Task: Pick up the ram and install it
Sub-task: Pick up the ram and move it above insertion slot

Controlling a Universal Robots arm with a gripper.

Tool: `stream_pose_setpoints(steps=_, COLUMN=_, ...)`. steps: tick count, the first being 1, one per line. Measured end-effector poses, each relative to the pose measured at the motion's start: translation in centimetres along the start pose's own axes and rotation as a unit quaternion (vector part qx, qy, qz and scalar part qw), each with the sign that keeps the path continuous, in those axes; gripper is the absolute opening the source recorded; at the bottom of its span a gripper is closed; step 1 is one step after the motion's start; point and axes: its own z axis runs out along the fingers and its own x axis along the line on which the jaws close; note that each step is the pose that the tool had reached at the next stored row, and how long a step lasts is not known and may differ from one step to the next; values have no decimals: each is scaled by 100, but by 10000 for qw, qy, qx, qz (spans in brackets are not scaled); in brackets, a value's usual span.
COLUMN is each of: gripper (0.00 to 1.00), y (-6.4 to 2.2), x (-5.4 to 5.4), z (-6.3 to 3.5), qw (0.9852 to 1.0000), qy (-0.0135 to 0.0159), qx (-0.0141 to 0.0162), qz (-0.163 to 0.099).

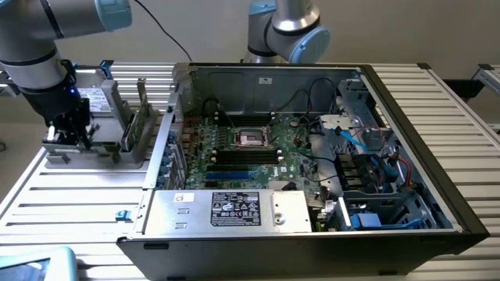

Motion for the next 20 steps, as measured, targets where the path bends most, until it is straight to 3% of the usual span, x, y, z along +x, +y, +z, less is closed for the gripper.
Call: stream_pose_setpoints(steps=20, gripper=13, y=46, x=-15, z=-735, qw=10000, qy=-17, qx=-69, qz=-12)
